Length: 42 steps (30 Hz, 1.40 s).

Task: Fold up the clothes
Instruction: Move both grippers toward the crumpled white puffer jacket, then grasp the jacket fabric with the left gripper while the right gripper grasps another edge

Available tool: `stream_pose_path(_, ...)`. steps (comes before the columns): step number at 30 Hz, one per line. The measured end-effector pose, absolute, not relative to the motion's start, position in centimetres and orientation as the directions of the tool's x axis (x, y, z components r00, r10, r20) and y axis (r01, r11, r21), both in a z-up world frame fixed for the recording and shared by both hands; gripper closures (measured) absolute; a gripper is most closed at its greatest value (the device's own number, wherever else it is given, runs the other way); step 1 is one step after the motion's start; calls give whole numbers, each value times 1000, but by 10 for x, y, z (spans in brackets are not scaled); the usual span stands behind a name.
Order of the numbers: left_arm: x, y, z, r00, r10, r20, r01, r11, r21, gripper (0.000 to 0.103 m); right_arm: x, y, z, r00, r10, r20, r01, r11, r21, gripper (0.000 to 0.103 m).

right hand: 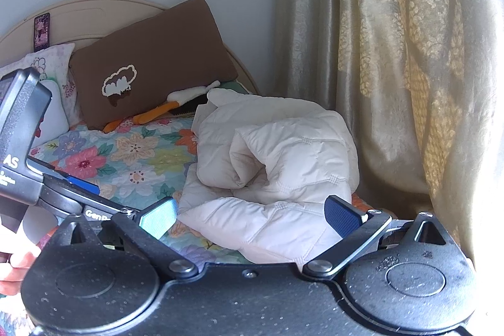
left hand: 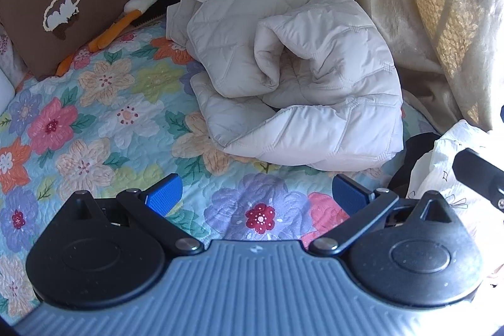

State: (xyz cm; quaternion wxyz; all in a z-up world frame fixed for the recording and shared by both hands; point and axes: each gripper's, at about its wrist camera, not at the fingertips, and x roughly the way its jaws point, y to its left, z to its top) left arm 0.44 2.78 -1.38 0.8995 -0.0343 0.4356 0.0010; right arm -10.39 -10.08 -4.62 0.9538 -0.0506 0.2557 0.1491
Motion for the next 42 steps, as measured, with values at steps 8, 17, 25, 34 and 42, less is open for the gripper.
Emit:
stream_pose_path(8,8,34,-16,629,-12,-777,-52,997,-58,0,-100,-105,-49,820,251,-515,-286,958,11,1)
stream_pose_path(17,8,42,-16,681,-68,-729,-32,992,-122,0,-100,-93,-53,814,277,-510,-327,945,-9,1)
stream_pose_path(25,11,48,-20,676,-55,-735,-52,991,-121,0,-95,-87,-51,811,283,-513,-334,942,-7,1)
stream_pose_path(34,25,48,-27,696,-42,-717,-44,994,-102,0,-76,-105,-60,786,280,-551,-331,944,8,1)
stream_pose_path(42,93,37,-11,769,-106,-630,49,993,-107,0,40,-131,-49,699,310,-644,-253,950,183,2)
